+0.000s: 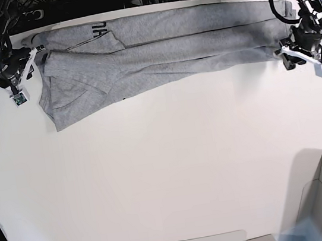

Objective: Fold the T-shirt properly
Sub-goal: 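Lay the folded hem down along the collar edge with both grippers, then pull the strip ends outward with both grippers to straighten it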

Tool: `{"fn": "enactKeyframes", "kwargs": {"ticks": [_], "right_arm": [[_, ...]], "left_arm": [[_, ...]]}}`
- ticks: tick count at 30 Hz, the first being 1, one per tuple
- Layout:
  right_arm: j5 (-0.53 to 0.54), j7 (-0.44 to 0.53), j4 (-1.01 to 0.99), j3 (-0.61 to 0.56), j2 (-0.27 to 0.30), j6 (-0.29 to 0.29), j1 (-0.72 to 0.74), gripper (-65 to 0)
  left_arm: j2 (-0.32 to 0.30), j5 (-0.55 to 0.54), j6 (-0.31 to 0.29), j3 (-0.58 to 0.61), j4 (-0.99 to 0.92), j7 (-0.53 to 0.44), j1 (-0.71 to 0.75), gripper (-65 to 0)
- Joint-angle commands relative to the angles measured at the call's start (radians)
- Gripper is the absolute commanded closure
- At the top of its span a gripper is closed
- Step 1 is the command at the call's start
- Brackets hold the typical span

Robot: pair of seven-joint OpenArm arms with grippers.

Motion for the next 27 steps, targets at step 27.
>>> {"fn": "enactKeyframes", "kwargs": {"ticks": [27], "right_arm": [[0.000, 0.001, 0.014, -0.067, 0.017, 0.008, 0.001, -16.5]], "left_arm": [[-0.081, -0.023, -0.002, -0.086, -0.117, 0.021, 0.129, -25.4]]}}
